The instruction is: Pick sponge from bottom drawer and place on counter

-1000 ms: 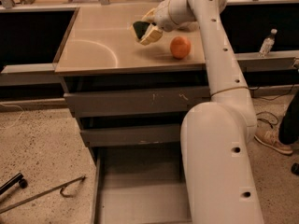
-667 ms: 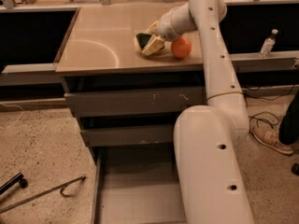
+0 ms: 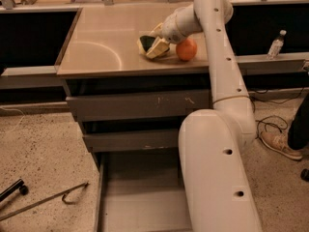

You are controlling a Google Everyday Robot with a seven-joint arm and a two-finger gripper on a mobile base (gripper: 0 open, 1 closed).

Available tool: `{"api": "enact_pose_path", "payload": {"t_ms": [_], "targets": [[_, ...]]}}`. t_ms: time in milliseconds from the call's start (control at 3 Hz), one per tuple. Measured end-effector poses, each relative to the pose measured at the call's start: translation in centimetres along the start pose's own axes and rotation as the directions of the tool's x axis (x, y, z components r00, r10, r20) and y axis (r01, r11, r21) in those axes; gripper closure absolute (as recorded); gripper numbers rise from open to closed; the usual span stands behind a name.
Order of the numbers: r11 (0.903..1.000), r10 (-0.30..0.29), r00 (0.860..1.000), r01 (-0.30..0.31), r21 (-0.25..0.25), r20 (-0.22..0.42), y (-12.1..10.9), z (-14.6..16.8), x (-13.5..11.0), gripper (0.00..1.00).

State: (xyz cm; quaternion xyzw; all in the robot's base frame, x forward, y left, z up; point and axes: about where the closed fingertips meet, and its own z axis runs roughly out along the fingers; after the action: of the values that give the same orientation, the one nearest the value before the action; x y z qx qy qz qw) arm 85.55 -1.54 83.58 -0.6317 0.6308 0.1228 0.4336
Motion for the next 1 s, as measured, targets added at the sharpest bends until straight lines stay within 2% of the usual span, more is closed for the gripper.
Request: {"api": "enact_pose_path", "payload": {"t_ms": [667, 1000], "targets": [[1.0000, 0.000, 1.000, 0.000, 0.000, 0.000, 0.00, 0.01, 0.00, 0.11], [1.0000, 0.000, 1.000, 0.000, 0.000, 0.000, 0.00, 0.02, 0.00, 0.00]]}}
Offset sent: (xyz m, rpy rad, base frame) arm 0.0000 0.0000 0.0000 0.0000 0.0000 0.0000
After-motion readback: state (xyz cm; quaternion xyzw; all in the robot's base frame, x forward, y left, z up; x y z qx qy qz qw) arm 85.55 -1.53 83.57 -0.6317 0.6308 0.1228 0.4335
